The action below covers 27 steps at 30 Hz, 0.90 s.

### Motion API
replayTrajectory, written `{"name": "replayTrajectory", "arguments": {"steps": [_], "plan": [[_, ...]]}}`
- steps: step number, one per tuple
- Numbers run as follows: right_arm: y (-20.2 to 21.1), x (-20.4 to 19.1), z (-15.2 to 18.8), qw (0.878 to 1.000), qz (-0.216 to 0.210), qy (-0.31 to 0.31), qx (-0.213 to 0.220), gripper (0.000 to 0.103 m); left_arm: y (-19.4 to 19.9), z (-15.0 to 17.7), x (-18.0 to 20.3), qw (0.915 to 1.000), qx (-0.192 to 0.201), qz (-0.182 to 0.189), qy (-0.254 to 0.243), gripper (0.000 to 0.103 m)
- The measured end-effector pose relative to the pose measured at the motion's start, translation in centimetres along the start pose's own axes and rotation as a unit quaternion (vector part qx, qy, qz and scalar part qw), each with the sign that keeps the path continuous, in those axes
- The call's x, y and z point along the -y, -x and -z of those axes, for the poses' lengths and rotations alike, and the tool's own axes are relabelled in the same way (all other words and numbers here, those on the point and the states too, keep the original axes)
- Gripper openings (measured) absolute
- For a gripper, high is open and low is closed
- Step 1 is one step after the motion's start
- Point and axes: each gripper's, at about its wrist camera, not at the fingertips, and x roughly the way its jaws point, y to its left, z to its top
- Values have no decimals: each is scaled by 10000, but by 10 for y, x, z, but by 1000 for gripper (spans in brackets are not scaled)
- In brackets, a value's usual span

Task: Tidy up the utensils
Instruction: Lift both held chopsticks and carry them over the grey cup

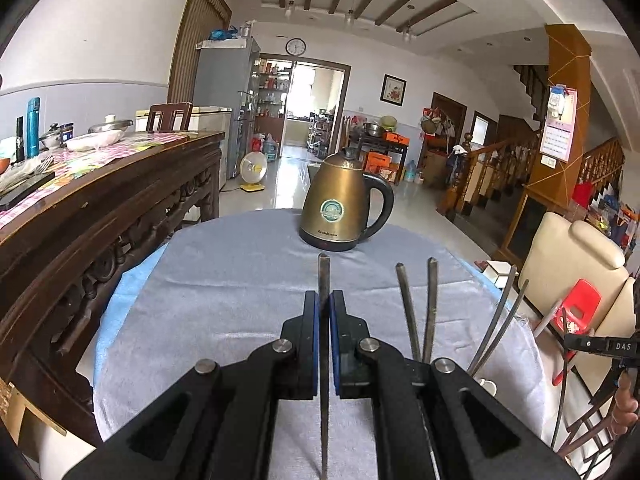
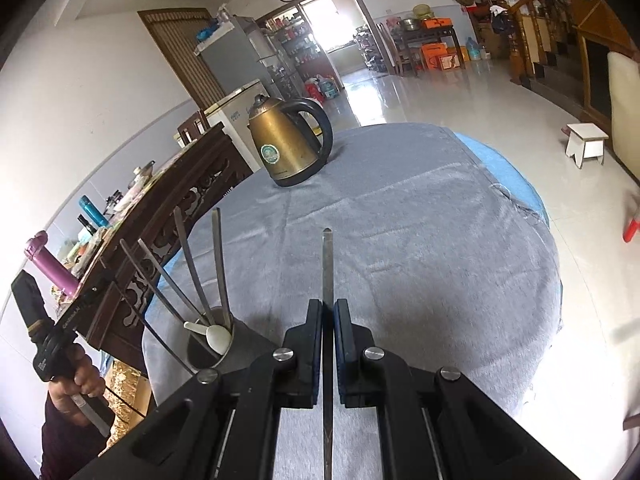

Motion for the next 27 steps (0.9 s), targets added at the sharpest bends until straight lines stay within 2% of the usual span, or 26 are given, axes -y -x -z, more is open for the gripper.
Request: {"name": "replayTrajectory", "arguments": {"steps": [8,17,22,27], "plan": [[-2,7,0,9996,-239,-169,45,7,13,-8,11,9999,128,16,-37,5],[-5,-10,-2,9973,-551,-235,436,7,41,-14,19,9990,421,75,150,5],[5,-24,-5,9928,-736,-196,924,7,47,-17,27,9982,525,207,191,5],[26,-50,-10,9836,-793,71,1616,7,56,-26,37,9967,664,424,188,5]]}}
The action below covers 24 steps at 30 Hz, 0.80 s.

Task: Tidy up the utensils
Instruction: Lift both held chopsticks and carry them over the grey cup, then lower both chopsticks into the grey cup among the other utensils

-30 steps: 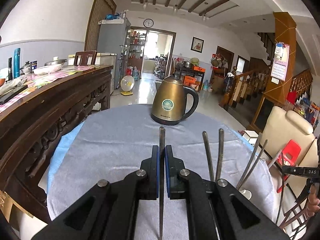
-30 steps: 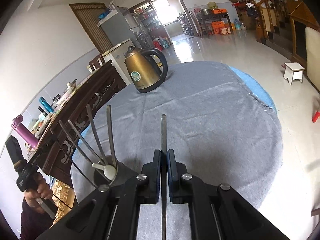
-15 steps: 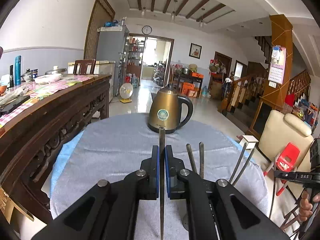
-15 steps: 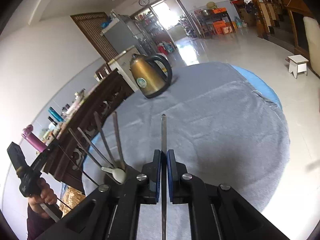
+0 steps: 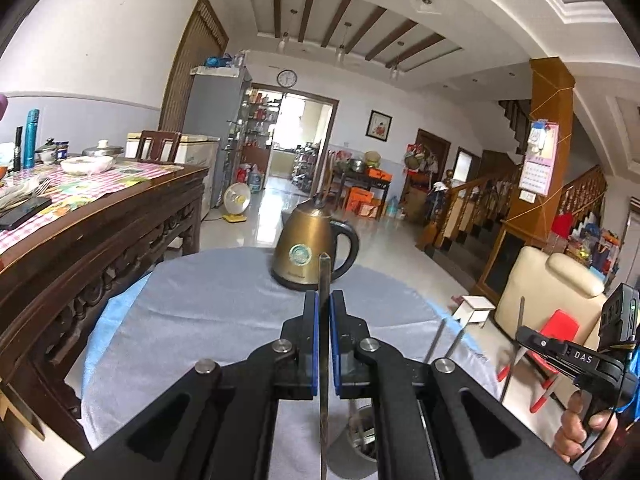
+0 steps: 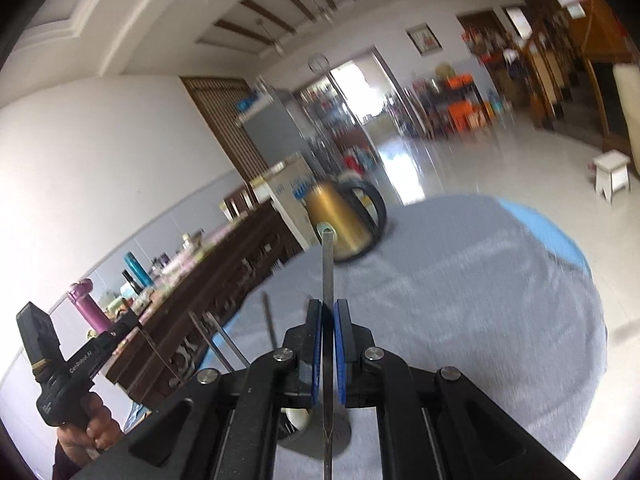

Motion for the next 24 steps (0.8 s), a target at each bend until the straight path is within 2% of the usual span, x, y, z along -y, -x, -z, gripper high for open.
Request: {"name": "replayTrajectory", "arguments": {"steps": [5,12,15,19,24], "plan": [[5,-28,-8,9985,-4,323,436,7,2,-5,10,9998,89,164,-63,5],[1,-46,-7,9982,-30,363,486,7,0,-6,11,9996,51,262,-23,5],[3,-46,-7,9976,-31,346,594,7,5,-9,11,9995,117,308,27,5],[3,-60,-10,9943,115,488,939,7,14,-16,13,9990,264,367,69,5],[-1,-83,-16,9902,33,560,1280,7,19,-28,19,9977,504,436,140,5]]}}
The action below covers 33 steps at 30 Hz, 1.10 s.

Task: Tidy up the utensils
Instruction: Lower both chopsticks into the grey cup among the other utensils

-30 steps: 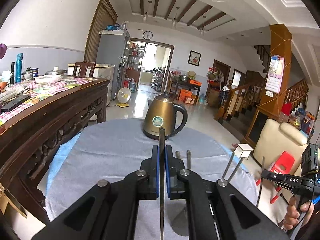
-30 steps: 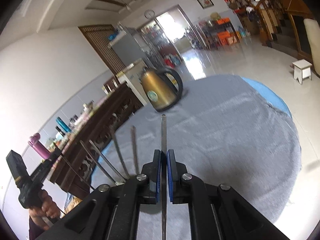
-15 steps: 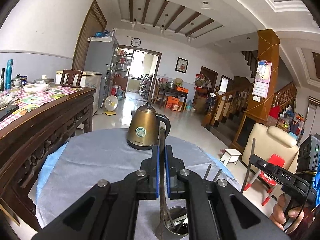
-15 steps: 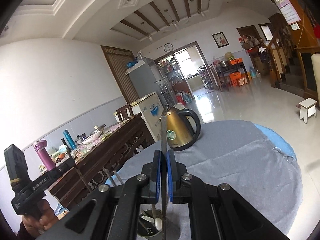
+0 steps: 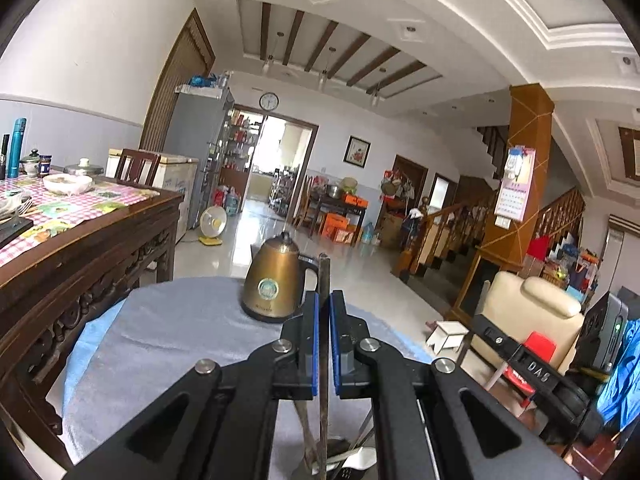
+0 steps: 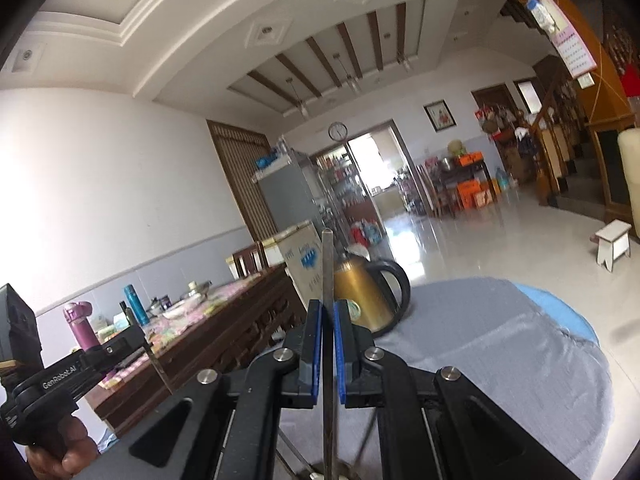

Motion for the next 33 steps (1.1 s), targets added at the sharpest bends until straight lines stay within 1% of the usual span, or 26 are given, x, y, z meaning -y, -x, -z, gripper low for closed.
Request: {"name": "replayTrajectory", "arguments": {"steps": [3,5,10,14,19,26,33], "plan": [[-5,-10,0,9998,38,79,189,7,-5,-2,4,10000,75,23,-22,5],[-10,-17,3,9993,115,180,301,7,-10,1,7,9999,115,-42,-120,5],[-19,-26,17,9986,197,372,329,7,-27,14,2,10000,-69,-20,-46,5],[-23,-29,31,9978,250,582,181,7,-37,24,-4,9995,-281,-65,106,5],[-19,-25,45,9974,270,669,42,7,-41,36,-6,9986,-474,-102,224,5],[-9,-16,59,9979,284,578,-118,7,-35,46,0,9982,-534,-175,190,5],[-1,-18,69,9970,306,695,-115,7,-30,52,4,9982,-547,-256,64,5]]}}
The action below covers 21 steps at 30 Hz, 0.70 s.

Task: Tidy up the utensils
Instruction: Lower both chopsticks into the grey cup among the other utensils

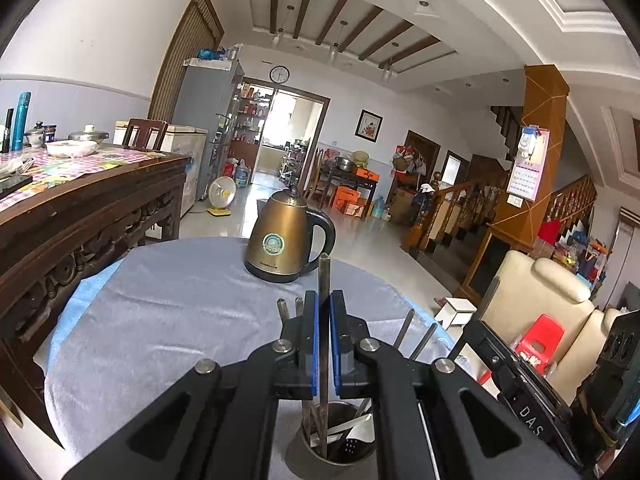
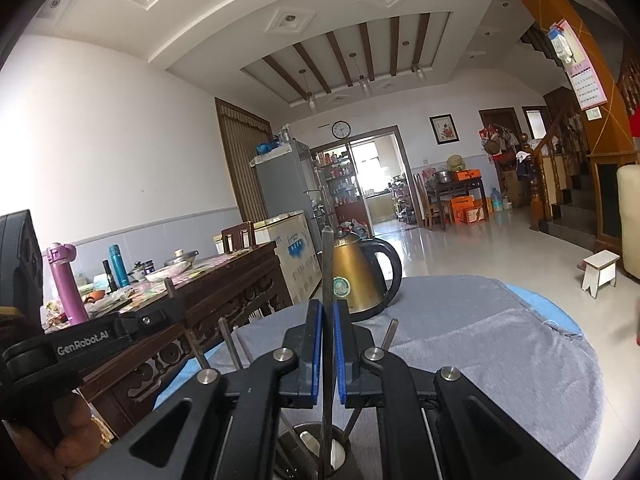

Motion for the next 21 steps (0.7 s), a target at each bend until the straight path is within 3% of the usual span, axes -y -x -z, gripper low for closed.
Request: {"name": "replayTrajectory", "arguments": {"steps": [21], "plan": [[1,-11,13,9991,166,301,-234,7,0,18,2,9996,-251,-56,-82,5]]}}
